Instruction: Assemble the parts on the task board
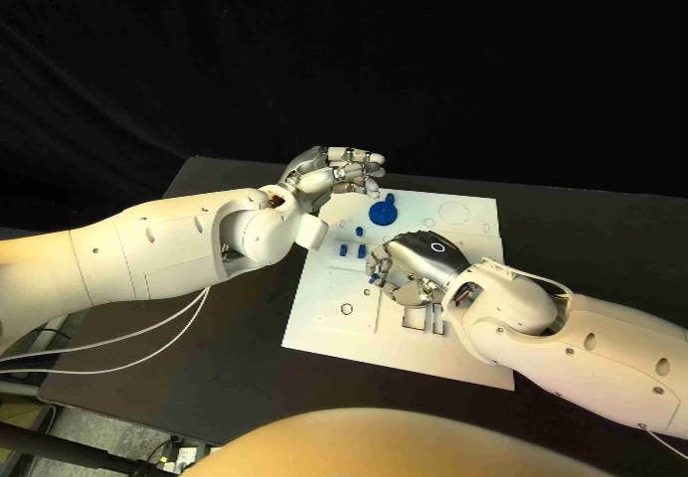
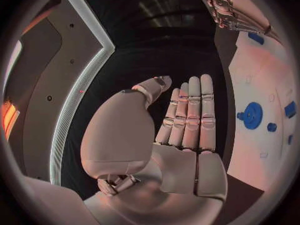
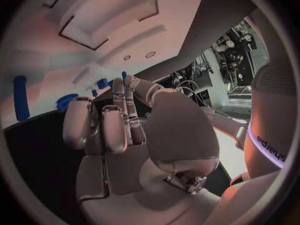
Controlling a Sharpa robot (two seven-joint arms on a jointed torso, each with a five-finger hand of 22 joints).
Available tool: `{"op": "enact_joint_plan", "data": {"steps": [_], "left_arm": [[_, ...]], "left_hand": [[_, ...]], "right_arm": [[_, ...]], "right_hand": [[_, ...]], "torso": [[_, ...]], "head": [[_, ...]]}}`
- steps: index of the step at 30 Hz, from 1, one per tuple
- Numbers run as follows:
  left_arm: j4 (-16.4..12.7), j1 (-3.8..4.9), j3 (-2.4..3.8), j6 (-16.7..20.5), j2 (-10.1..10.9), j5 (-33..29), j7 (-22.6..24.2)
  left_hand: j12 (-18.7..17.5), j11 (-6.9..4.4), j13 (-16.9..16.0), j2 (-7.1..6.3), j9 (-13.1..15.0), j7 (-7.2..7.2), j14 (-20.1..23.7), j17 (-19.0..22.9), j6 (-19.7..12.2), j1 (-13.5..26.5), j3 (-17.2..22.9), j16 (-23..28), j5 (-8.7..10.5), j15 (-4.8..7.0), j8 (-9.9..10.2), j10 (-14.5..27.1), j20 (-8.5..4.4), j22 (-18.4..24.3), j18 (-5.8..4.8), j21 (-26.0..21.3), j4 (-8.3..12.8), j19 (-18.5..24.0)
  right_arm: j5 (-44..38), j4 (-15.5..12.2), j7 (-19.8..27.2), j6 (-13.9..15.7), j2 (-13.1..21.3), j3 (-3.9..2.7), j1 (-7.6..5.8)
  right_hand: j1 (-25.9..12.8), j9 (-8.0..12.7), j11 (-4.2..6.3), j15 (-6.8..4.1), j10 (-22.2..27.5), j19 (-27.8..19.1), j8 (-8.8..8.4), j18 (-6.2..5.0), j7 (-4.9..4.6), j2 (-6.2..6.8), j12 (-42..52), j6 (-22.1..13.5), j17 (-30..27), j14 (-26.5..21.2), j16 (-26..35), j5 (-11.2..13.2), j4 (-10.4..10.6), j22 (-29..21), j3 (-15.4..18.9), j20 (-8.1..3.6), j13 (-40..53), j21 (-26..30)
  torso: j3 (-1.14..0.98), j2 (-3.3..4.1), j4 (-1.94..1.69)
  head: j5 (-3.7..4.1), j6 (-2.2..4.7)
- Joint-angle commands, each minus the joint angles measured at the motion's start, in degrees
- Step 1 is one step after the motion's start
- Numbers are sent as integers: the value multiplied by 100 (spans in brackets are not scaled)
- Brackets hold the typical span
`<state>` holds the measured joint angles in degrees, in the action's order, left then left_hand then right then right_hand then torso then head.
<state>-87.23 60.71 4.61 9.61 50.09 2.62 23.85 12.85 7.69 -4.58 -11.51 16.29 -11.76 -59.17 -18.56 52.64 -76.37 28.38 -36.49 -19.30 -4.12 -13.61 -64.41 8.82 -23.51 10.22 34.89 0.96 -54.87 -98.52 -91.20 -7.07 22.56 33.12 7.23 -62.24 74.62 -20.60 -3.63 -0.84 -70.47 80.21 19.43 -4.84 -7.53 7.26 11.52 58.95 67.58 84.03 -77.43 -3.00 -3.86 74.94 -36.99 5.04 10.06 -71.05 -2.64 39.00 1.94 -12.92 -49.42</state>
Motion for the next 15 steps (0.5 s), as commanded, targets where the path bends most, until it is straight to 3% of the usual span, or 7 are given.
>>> {"op": "enact_joint_plan", "data": {"steps": [1, 7, 15], "left_arm": [[-6, 9, 6, -57, -18, -15, 3], [-6, 12, 6, -70, -24, -16, -15], [0, 16, 6, -81, -38, -17, -23]], "left_hand": [[-26, 3, 5, 44, -8, -8, 39, -6, -22, -3, 6, 22, 2, 9, 30, 34, -4, 5, -18, -33, 24, 30], [-27, 7, 3, 47, -9, -11, 47, -14, -25, 12, -5, 22, 3, 3, 34, 41, 2, 8, -18, -41, 17, 36], [-28, 9, 2, 49, -9, -13, 50, -17, -26, 20, -10, 22, 4, 1, 36, 44, 5, 9, -18, -45, 13, 38]], "right_arm": [[-46, 25, 61, -149, -28, 7, 18], [21, 79, 100, -212, -58, 21, 45], [51, 112, 141, -232, -100, 30, 80]], "right_hand": [[-23, -5, 32, -21, 23, 35, 9, 61, 15, -34, -30, 28, -8, 154, -24, -20, 35, 434, 8, -7, -2, -1], [-37, -8, 29, -19, 26, 30, 6, 59, 13, -37, -38, 20, -24, 150, -15, -21, 43, 431, 13, -6, -3, 8], [-37, -8, 29, -19, 26, 30, 6, 59, 13, -37, -38, 20, -24, 150, -15, -21, 43, 431, 13, -6, -3, 8]], "torso": [[-2, 1, -3], [2, -2, -1], [-4, -4, -4]], "head": [[-20, -22], [-5, -35], [-42, -57]]}}
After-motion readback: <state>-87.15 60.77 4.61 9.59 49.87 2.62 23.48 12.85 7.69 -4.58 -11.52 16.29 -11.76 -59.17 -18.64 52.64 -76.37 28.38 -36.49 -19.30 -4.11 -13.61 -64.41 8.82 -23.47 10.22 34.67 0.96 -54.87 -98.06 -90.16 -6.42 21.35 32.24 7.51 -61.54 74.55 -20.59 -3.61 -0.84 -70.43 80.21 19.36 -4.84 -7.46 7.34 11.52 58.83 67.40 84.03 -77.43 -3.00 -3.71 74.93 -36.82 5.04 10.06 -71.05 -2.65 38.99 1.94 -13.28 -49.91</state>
